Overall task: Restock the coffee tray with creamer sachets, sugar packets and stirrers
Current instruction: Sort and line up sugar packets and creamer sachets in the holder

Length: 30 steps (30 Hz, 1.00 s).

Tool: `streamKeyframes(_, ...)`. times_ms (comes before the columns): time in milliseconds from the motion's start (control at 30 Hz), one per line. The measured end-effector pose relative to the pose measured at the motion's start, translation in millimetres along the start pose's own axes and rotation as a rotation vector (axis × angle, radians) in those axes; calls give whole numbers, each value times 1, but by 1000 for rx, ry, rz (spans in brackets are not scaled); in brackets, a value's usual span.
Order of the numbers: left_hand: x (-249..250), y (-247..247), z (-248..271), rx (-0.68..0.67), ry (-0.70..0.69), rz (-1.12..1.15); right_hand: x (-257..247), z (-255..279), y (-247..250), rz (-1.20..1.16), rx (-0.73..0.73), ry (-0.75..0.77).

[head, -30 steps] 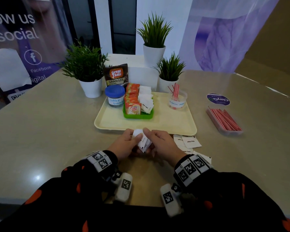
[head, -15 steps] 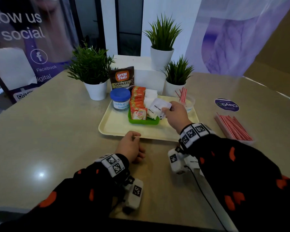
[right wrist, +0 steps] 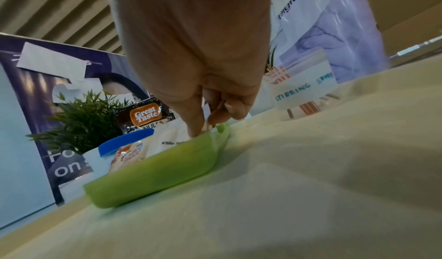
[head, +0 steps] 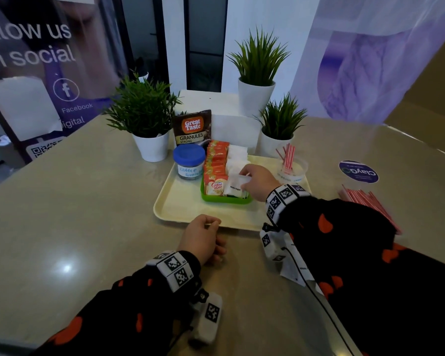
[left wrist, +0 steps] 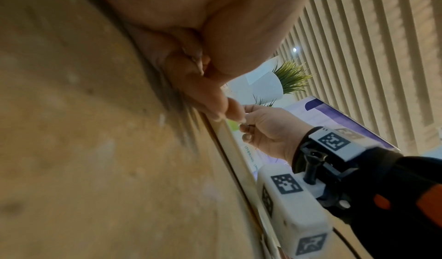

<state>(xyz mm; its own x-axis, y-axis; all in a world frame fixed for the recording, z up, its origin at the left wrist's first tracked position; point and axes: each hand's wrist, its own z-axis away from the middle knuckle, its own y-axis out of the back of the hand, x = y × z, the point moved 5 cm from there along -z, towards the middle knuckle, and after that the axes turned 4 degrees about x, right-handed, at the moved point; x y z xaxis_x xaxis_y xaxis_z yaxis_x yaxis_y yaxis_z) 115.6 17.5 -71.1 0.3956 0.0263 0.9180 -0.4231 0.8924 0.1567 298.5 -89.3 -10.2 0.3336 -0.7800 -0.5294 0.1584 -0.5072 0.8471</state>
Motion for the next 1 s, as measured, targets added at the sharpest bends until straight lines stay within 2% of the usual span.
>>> streamKeyframes(133,-1,0,-1,-11,4,2,-5,-1,-1,31,-64,41)
streamKeyframes(367,-2,0,-3,-8,-7,-16,-5,4,-8,80,3,65)
streamKeyframes(467,-2,0,-3,3,-18,-26,-2,12,-1,3,71,54)
streamKeyframes(633,1,-2,2,-7,-26,28,15,43,31,-192,212,-17)
streamKeyframes(833,4,-31,14,-87,-152,1,60,97,57,-340,200,-130)
streamKeyframes(1000,10,-70,34,-199,-255,-290,105,144,74,-386,207,-305)
